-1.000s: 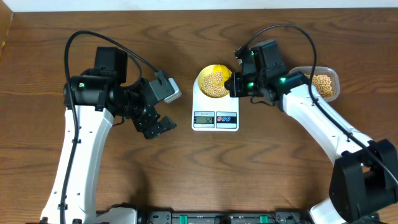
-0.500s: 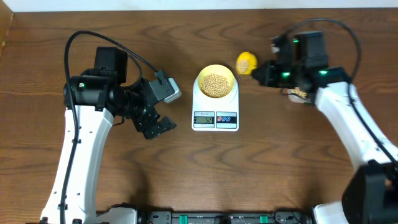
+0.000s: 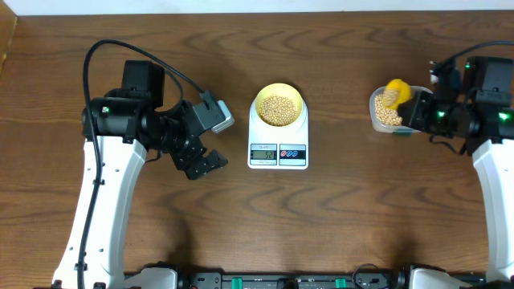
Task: Scoop item into bowl and weigh 50g on scale
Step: 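Move the scoop right back into the soybean tub, then scoop a small amount of soybeans with the right gripper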
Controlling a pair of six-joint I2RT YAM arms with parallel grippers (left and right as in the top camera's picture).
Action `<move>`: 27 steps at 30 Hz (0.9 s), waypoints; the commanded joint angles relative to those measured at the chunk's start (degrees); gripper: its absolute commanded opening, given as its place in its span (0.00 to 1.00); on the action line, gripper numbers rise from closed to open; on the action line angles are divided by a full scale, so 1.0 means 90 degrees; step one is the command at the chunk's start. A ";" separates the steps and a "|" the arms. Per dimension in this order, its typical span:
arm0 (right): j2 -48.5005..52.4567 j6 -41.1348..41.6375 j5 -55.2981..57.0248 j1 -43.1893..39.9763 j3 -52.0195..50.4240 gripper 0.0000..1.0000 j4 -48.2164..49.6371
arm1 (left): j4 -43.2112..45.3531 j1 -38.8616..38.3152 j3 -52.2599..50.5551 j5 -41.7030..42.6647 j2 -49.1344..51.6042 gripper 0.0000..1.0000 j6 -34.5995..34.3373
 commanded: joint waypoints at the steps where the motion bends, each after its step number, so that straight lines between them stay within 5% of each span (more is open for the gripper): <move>1: -0.0005 -0.0498 0.0799 0.0066 -0.0002 0.01 -0.0032 | -0.0041 -0.0010 0.0056 0.0083 0.0036 0.95 0.0112; 20: 0.0517 -0.0488 0.5676 0.1722 -0.0007 0.02 -0.0036 | -0.0041 -0.0010 0.0056 0.0083 0.0036 0.95 0.0109; 27: 0.0517 -0.0491 0.5680 0.2033 -0.0007 0.01 0.0597 | -0.0041 -0.0010 0.0056 0.0083 0.0036 0.95 0.0109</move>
